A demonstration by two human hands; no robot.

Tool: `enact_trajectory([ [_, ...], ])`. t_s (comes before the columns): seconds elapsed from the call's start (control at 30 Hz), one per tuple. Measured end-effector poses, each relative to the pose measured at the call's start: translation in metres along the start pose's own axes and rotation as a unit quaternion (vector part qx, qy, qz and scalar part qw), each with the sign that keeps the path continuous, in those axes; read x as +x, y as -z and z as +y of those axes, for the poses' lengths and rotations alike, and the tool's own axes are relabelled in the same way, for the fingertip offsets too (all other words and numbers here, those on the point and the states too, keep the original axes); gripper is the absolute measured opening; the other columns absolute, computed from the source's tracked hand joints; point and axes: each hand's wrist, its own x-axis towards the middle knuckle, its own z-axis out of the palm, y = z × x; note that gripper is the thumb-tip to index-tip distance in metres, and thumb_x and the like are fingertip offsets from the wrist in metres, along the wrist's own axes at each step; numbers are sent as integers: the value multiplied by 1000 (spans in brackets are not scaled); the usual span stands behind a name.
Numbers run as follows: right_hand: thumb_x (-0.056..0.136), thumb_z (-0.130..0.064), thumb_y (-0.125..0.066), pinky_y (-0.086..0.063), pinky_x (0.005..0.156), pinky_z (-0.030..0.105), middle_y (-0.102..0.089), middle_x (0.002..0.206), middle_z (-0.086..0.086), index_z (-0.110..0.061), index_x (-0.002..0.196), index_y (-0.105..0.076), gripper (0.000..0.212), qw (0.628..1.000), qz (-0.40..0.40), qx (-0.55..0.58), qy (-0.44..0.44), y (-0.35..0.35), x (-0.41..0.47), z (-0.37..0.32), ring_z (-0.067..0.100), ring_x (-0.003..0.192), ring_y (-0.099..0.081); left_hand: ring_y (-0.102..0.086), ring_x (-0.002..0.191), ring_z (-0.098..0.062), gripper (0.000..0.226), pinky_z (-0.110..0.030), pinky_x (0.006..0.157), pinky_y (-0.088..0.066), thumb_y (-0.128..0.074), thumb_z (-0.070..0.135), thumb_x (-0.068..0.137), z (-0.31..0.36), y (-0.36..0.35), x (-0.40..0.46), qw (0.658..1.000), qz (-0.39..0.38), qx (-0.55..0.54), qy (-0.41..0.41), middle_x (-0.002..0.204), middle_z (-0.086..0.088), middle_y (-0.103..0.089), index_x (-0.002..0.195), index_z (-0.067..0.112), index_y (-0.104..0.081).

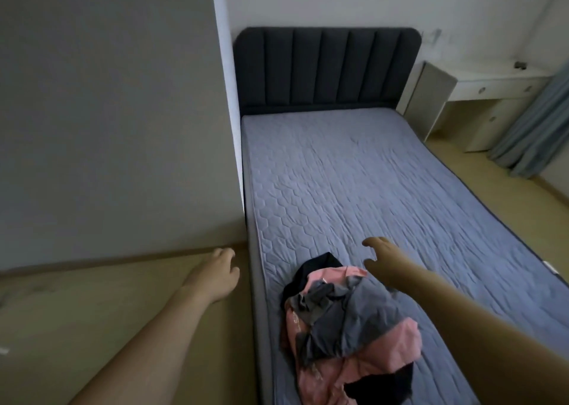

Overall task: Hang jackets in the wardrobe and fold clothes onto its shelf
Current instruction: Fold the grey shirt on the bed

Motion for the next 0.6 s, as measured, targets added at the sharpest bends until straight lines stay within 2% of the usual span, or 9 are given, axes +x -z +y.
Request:
enact_trajectory([
  [0.2,93,-24,-55,-40,102,35,-36,148,4,-23,140,-40,49,1000,-22,2,4,3,56,79,24,127,-46,-49,122,-30,35,-35,99,-41,-46,30,96,94,-68,45,999,-40,-36,-2,137,-10,-46,127,13,-50],
  [0.37,93,-21,-53,-37,105,36,-37,149,9,-16,143,-38,53,996,-81,-24,-13,-1,139,164,28,130,-45,-49,123,-24,37,-33,98,-42,-47,30,94,162,-145,92,994,-71,-78,23,136,-5,-49,128,16,-51],
  [0.47,93,-20,-50,-36,108,37,-38,147,11,-14,142,-39,51,989,-138,-41,31,-40,195,194,29,130,-44,-53,115,-22,30,-34,94,-45,-51,27,91,180,-200,124,989,-65,-112,74,126,-3,-53,119,18,-56],
  [0.6,91,-18,-48,-34,109,35,-36,149,8,-18,144,-36,54,970,-200,-66,123,-128,262,213,28,134,-40,-57,106,-26,20,-33,86,-46,-51,23,86,178,-297,157,977,-90,-140,133,113,-5,-58,105,20,-57],
])
